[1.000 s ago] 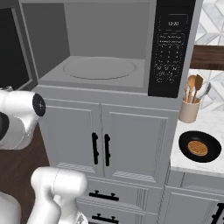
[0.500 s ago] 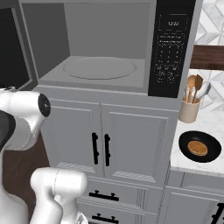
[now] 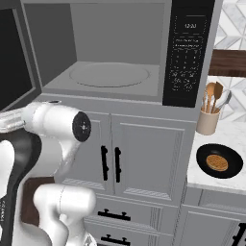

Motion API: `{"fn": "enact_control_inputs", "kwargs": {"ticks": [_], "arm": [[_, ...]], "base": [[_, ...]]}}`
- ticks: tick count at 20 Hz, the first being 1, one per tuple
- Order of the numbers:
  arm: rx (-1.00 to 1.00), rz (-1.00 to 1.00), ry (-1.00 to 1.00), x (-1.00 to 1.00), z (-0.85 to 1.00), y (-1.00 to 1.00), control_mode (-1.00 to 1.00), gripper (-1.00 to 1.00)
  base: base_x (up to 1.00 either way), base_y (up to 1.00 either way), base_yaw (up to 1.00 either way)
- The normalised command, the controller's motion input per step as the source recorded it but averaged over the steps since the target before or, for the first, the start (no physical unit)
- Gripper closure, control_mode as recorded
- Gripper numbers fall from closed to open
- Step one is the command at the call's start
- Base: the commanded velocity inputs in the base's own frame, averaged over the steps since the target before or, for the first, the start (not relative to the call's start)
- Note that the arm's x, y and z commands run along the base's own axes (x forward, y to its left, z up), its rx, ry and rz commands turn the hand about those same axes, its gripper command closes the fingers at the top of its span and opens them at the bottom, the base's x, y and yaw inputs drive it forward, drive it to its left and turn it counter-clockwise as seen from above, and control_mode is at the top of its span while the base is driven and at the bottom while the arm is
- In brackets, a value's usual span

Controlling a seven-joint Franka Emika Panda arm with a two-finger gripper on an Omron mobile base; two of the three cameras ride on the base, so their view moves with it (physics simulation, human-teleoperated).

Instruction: Open the microwave, place the bowl with waffle inside the microwave, then close the microwave door and turn it on.

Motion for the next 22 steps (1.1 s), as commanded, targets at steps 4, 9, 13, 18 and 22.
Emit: {"fn": "enact_control_inputs", "kwargs": {"ticks": [4, 9, 13, 18, 22], "arm": [[0.0, -0.65, 0.14, 0.02, -0.18, -1.0, -1.0, -1.0], [0.0, -0.65, 0.18, 0.01, -0.13, -1.0, -1.0, -1.0], [0.0, -0.63, 0.2, 0.03, -0.08, -1.0, -1.0, -1.0], [0.0, -0.58, 0.21, 0.19, -0.08, -1.0, -1.0, -1.0], [-0.01, -0.52, 0.19, 0.27, -0.19, -1.0, -1.0, -1.0]], "base": [[0.0, 0.0, 0.0], [0.0, 0.0, 0.0], [0.0, 0.0, 0.0], [0.0, 0.0, 0.0], [0.0, 0.0, 0.0]]}}
